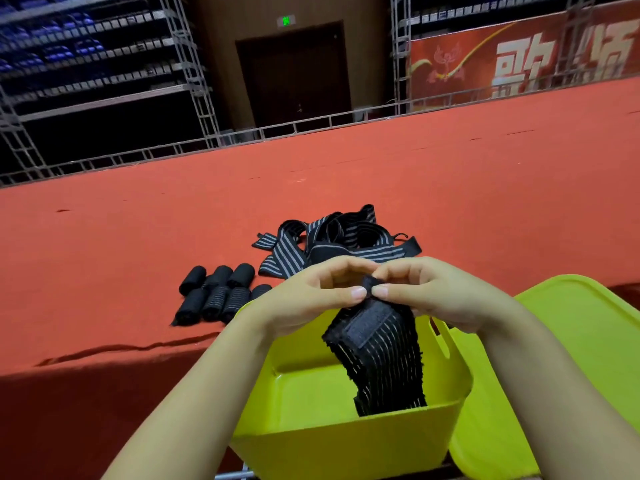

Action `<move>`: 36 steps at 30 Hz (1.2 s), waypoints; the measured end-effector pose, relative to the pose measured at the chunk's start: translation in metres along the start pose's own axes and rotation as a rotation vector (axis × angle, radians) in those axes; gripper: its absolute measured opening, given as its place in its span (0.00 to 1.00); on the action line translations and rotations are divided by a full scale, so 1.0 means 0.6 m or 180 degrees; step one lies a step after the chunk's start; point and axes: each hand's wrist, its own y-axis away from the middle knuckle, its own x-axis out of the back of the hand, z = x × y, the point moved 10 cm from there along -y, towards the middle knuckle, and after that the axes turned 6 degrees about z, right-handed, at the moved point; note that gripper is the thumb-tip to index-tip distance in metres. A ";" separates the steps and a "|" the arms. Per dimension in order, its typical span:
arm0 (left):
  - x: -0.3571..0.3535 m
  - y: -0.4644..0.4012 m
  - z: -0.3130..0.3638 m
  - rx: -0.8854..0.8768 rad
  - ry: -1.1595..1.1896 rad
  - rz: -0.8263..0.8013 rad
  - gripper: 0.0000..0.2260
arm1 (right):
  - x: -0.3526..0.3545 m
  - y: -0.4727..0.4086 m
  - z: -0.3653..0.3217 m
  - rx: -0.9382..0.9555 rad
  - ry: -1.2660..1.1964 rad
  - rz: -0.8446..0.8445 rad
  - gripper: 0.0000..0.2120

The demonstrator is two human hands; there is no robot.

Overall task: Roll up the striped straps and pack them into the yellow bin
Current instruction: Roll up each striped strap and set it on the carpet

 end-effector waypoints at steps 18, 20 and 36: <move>0.071 0.000 0.004 -0.0155 -0.1028 0.1222 0.13 | 0.066 0.004 0.015 -0.0203 0.0100 0.0979 0.05; 0.120 0.029 0.013 -0.0276 -0.1028 0.2223 0.13 | 0.107 0.014 0.027 -0.0165 0.0012 0.1652 0.06; 0.033 0.086 0.025 -0.0484 -0.0662 0.3106 0.13 | 0.014 0.046 -0.041 0.0990 0.0292 0.2351 0.05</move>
